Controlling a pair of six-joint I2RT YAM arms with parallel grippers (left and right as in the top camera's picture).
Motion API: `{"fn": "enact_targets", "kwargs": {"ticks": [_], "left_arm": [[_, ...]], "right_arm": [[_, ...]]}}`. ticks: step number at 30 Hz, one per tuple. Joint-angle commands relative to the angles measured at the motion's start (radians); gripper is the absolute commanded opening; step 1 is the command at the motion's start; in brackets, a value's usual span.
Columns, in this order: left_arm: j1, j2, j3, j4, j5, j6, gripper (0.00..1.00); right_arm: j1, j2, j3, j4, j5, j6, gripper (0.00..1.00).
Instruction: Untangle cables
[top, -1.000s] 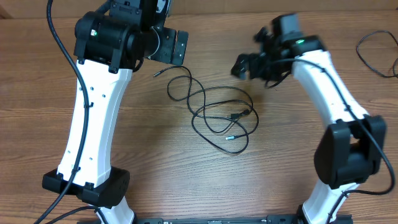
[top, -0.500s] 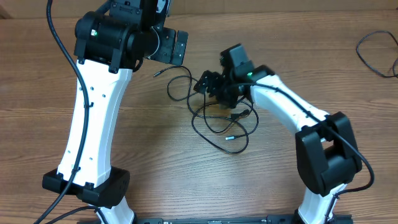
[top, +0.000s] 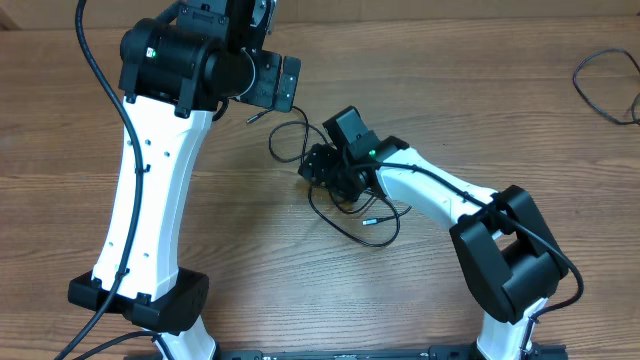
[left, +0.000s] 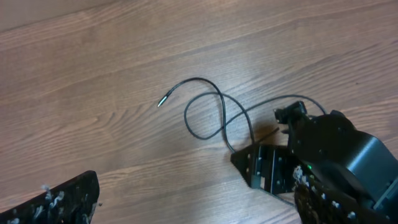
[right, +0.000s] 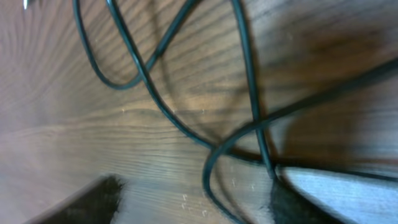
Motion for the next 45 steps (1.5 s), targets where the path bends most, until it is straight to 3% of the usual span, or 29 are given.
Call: {"fn": "enact_targets", "kwargs": {"ticks": [1,6,12,17,21,27,34,37,39,41,42,45], "left_arm": [[-0.006,0.01,0.005,-0.009,-0.009,-0.017,1.0],[-0.007,0.01,0.005,-0.02,-0.009,-0.014,1.0],[-0.002,0.01,0.005,-0.006,-0.053,-0.018,1.0],[0.056,0.01,0.005,0.052,-0.272,-0.242,1.0],[0.153,0.01,0.005,0.115,-0.198,-0.272,1.0],[0.253,0.01,0.005,0.154,0.051,-0.255,1.0],[0.242,0.01,0.005,0.15,0.073,-0.203,1.0],[0.234,0.01,0.005,0.143,0.073,-0.201,1.0],[0.226,0.01,0.005,0.143,0.073,-0.196,1.0],[0.222,0.01,0.005,0.143,0.073,-0.188,1.0],[0.221,0.01,0.005,0.143,0.072,-0.187,0.99],[0.221,0.01,0.005,0.142,0.073,-0.185,1.0]], "right_arm": [[-0.008,0.047,-0.034,0.05,0.035,0.002,0.05],[-0.008,0.053,-0.021,0.151,0.03,-0.138,0.04],[-0.013,0.014,0.069,0.108,-0.028,-0.357,0.04],[-0.038,-0.167,0.19,-0.041,0.082,-0.508,0.04],[-0.091,-0.334,0.294,-0.154,0.207,-0.604,0.04],[-0.237,-0.532,0.482,-0.227,0.208,-0.78,0.04],[-0.501,-0.632,0.715,-0.173,0.224,-0.854,0.04],[-0.591,-0.632,0.731,-0.247,0.166,-0.851,0.04],[-0.62,-0.607,0.708,-0.34,0.088,-0.797,0.15],[-0.615,-0.561,0.663,-0.407,0.031,-0.726,0.5],[-0.61,-0.54,0.645,-0.425,0.013,-0.701,0.56],[-0.556,-0.424,0.541,-0.439,-0.091,-0.657,0.56]]}}
